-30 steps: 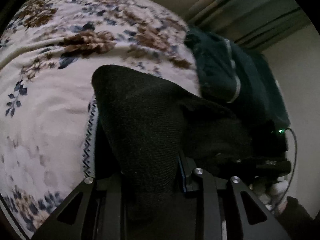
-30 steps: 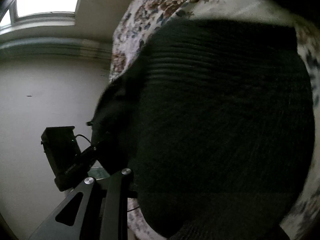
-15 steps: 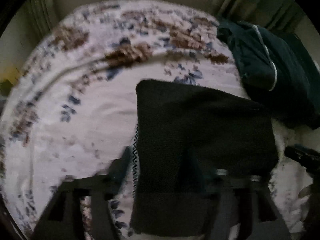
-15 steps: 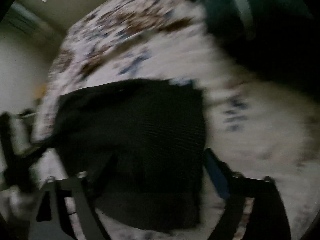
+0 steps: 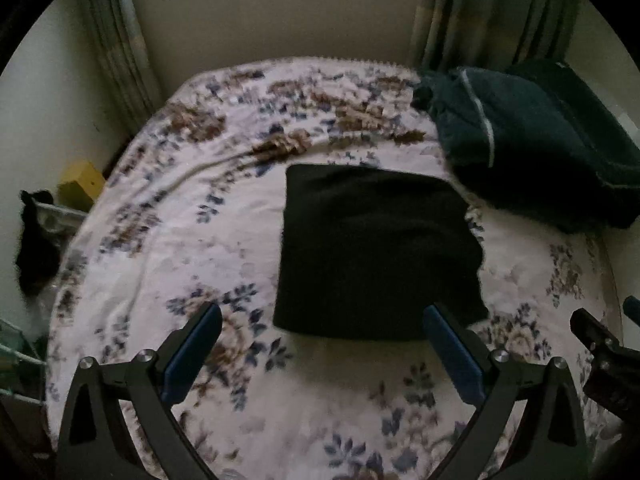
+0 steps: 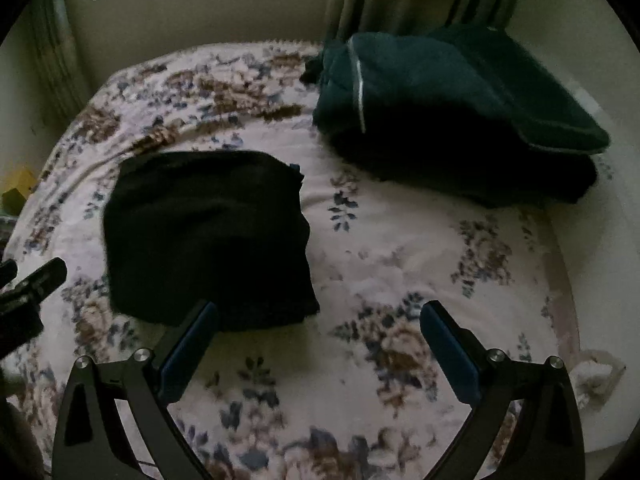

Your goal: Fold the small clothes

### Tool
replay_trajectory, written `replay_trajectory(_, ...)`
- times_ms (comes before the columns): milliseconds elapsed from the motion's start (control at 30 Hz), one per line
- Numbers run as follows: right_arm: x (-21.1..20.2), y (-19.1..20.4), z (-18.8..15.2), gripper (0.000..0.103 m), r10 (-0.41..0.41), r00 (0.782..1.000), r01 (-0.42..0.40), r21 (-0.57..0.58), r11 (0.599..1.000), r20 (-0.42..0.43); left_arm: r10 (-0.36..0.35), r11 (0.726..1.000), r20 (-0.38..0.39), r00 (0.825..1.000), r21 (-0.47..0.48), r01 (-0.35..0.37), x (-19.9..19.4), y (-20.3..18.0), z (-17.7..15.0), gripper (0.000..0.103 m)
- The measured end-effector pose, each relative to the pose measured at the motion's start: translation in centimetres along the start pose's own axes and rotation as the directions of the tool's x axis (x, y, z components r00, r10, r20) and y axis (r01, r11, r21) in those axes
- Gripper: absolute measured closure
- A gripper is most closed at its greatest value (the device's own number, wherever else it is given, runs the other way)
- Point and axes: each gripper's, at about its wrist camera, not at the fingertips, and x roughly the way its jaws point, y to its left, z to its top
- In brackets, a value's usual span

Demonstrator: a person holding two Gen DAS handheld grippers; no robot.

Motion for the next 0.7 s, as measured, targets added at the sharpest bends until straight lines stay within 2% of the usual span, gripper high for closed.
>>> replay_trajectory(233, -13.9, -4.2, -4.6, 0.001, 0.026, 0.996, -0.026, 0.001, 1.000, 0.081, 0.008, 1.000, 0.098, 0.995, 0.010, -0.009, -12.8, -1.2, -3.3, 0.000)
replay_trajectory(400, -24.4, -6.7, -8.2, 0.001, 0.028, 0.985, -0.029, 0.004, 1.000, 0.170, 0.009, 1.000, 0.157, 0.988, -0.001, -0.009, -21.4, -1.3, -6.0, 0.000)
replay_trajectory(533, -32.2, -8.7, -11.2, 0.001, 0.030, 0.969, -0.035, 0.012, 0.999, 0.245, 0.019, 1.000, 0.211, 0.977, -0.003, -0.019, -27.0, -1.4, -7.9, 0.000)
replay_trajectory(700, -39.9, -10.2, -14.3, 0.001, 0.072, 0.950, -0.077, 0.003, 0.997, 0.303, 0.015, 1.000, 0.273, 0.962, -0.019, -0.010, -32.8, -1.6, -10.1, 0.000)
